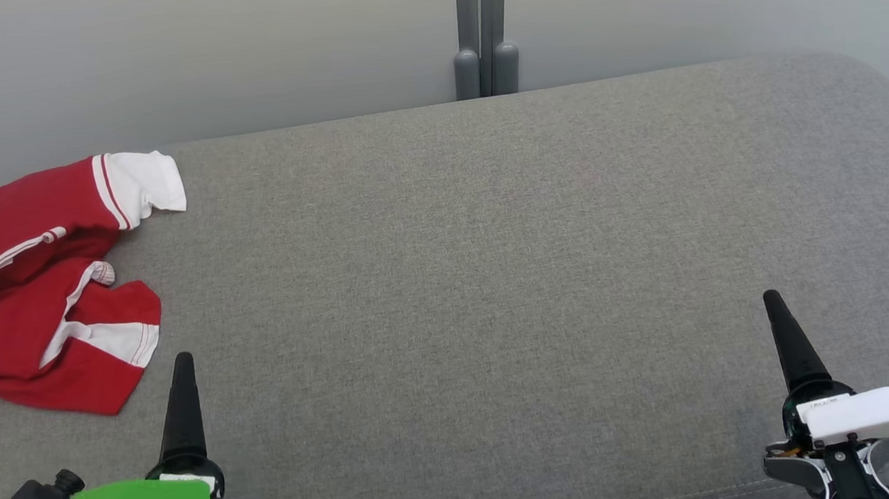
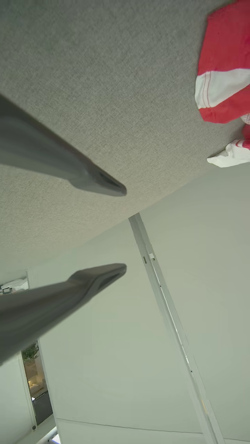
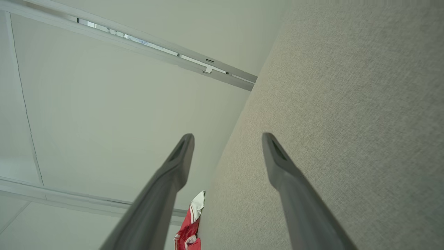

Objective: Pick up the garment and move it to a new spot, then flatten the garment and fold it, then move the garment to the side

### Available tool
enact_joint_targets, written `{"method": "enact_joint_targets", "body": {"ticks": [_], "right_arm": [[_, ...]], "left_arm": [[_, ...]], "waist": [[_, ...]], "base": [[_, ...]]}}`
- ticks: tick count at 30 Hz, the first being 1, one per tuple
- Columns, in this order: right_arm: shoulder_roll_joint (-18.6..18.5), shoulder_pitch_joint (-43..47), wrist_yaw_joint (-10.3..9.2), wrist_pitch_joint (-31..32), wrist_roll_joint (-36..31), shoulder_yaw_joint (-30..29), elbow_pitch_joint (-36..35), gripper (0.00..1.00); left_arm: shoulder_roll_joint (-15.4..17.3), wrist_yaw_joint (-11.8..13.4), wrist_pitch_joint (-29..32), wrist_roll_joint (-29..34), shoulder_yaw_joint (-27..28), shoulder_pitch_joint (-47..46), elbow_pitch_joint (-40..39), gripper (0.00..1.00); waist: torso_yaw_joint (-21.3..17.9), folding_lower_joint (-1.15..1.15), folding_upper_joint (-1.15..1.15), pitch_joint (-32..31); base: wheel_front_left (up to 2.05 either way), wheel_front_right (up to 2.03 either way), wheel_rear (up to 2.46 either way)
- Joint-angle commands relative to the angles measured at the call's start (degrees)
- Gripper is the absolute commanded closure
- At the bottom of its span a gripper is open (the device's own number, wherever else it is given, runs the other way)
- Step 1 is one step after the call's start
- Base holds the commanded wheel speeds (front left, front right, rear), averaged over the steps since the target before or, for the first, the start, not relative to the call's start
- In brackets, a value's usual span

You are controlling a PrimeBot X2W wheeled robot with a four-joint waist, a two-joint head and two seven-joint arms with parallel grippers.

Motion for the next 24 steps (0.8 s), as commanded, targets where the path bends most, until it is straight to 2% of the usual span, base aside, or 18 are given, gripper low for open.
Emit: {"method": "enact_joint_targets", "body": {"ticks": [1, 15, 24], "right_arm": [[-0.41, -1.04, 0.02, -0.56, -2.40, 0.32, -1.43, 0.00], [-0.51, -1.16, 0.03, -3.61, -21.53, 3.81, -4.93, 0.00], [-0.57, -1.32, 0.03, -5.33, -30.64, 5.73, -5.14, 0.00]], "left_arm": [[0.25, 0.31, -0.54, 2.72, -0.25, -0.11, -1.53, 0.00], [0.32, 2.69, -3.22, 22.18, -1.92, 1.38, -4.17, 0.00], [0.36, 3.54, -4.78, 30.86, -2.09, 2.24, -4.00, 0.00]], "waist": [[0.02, 0.00, 0.00, 0.01], [0.17, 0.00, 0.00, 0.00], [0.24, 0.00, 0.00, -0.04]], "base": [[0.00, 0.00, 0.00], [0.00, 0.00, 0.00], [0.00, 0.00, 0.00]]}}
